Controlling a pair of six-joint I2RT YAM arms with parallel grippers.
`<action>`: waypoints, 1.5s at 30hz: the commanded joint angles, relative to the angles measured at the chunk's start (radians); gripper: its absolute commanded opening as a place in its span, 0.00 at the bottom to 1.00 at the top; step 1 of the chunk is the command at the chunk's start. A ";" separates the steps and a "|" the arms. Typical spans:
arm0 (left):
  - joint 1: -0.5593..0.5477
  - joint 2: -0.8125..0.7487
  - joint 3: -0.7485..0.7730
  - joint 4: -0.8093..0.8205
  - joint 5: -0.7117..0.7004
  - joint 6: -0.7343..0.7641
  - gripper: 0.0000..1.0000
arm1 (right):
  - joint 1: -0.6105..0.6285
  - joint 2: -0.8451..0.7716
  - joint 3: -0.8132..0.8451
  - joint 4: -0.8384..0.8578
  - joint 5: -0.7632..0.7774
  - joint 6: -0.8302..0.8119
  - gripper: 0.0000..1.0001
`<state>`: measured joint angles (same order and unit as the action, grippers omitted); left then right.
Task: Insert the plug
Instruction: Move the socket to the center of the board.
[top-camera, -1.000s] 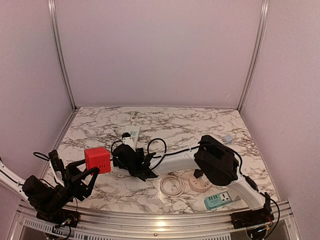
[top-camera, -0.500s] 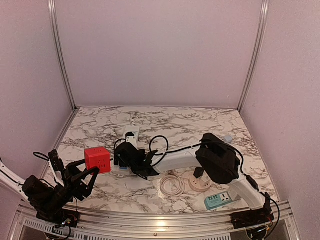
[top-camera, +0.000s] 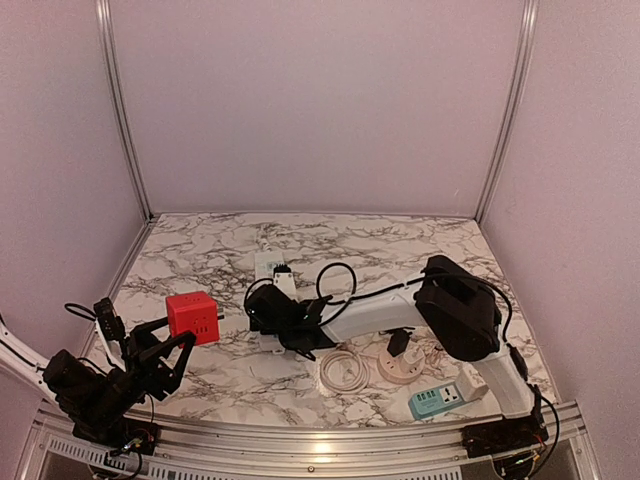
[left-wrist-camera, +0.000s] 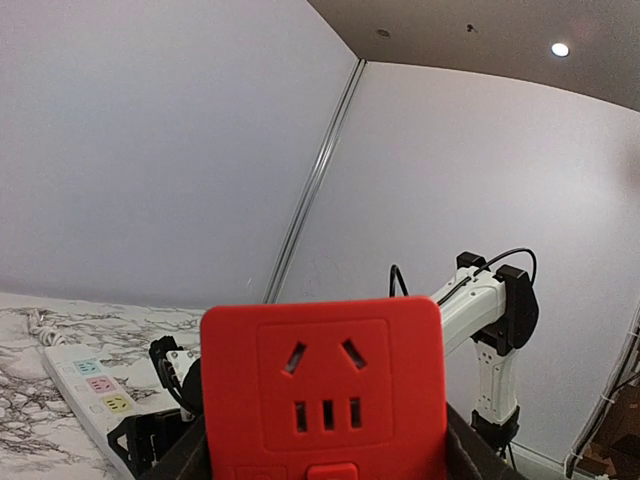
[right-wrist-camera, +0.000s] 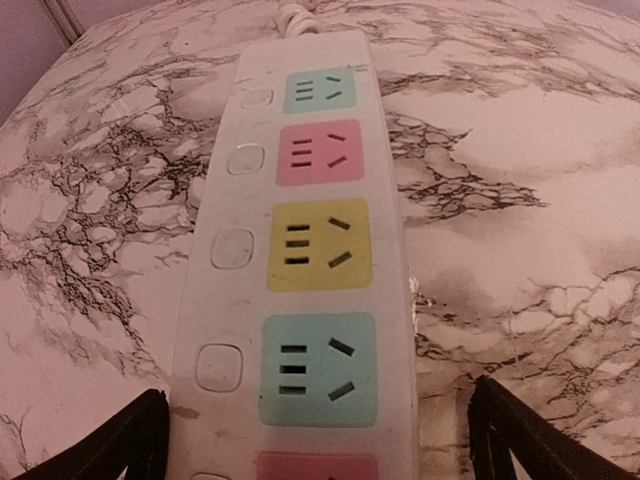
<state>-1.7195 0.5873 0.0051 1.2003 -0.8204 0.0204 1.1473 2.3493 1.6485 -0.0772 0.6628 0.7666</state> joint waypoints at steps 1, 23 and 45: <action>0.002 -0.017 -0.128 0.050 0.006 -0.004 0.00 | -0.023 -0.064 -0.111 -0.117 0.043 0.000 0.99; 0.003 0.007 -0.126 0.061 0.004 -0.005 0.00 | -0.043 -0.158 -0.212 0.055 -0.106 -0.248 0.98; 0.002 0.020 -0.122 0.065 0.001 -0.004 0.00 | -0.143 -0.136 -0.138 -0.033 -0.396 -0.329 0.99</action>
<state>-1.7195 0.6136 0.0051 1.2072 -0.8204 0.0143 1.0176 2.1807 1.4700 -0.0738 0.3141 0.4431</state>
